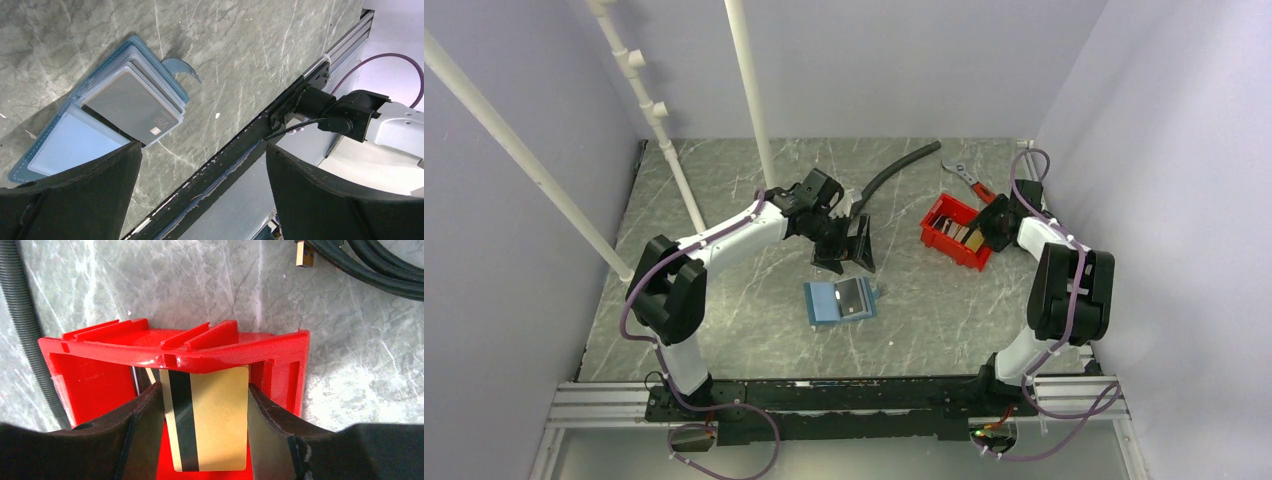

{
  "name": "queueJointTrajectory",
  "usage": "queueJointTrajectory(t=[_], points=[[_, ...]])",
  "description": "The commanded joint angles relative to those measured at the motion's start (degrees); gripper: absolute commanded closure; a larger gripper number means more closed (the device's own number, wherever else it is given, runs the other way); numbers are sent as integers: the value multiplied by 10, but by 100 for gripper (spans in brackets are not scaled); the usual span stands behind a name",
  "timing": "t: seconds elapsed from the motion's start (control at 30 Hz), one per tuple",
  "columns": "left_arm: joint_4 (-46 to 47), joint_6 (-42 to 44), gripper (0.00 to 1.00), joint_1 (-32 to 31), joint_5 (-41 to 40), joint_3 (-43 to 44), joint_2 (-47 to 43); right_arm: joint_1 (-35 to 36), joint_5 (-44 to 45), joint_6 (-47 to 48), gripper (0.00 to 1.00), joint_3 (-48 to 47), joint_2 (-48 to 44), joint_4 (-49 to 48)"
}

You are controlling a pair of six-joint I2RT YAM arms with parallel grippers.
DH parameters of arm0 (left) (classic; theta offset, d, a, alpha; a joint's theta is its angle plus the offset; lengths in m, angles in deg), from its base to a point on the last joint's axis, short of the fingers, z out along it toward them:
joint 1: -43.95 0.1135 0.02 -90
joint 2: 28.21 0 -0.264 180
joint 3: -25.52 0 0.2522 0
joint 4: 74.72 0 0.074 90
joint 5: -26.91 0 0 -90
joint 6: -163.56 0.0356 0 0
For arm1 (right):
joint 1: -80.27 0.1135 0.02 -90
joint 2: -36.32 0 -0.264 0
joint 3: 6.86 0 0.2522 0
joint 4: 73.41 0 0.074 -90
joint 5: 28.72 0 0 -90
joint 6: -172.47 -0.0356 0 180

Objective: Put the credit cards into the card holder
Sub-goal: Pick up the credit card from the storage box.

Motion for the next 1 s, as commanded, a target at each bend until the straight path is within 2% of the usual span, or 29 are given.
queueJointTrajectory(t=[0.0,0.07,0.1,0.13,0.17,0.27,0.47,0.63,0.73,0.97], points=[[16,-10,1,1,23,5,-8,-13,-52,1,100,11,-11,-51],[21,-15,1,1,30,8,-3,-13,-68,4,100,14,-6,-69],[25,-17,1,1,33,10,-1,-13,-74,5,95,16,-2,-78],[28,-19,1,0,36,12,1,-13,-81,3,85,16,2,-84],[31,-20,1,0,37,16,3,-14,-93,3,81,13,7,-86],[41,-12,1,-6,27,33,6,-19,-110,-12,80,2,13,-90],[68,11,1,-21,-28,92,21,-32,-156,-78,86,-24,31,-61],[103,26,1,-28,-77,158,66,-46,-178,-134,100,-22,28,-44],[134,40,1,-35,-94,199,114,-53,-186,-143,100,-42,38,-8],[98,60,9,-45,-86,413,285,-79,-226,-192,100,-36,51,12]])
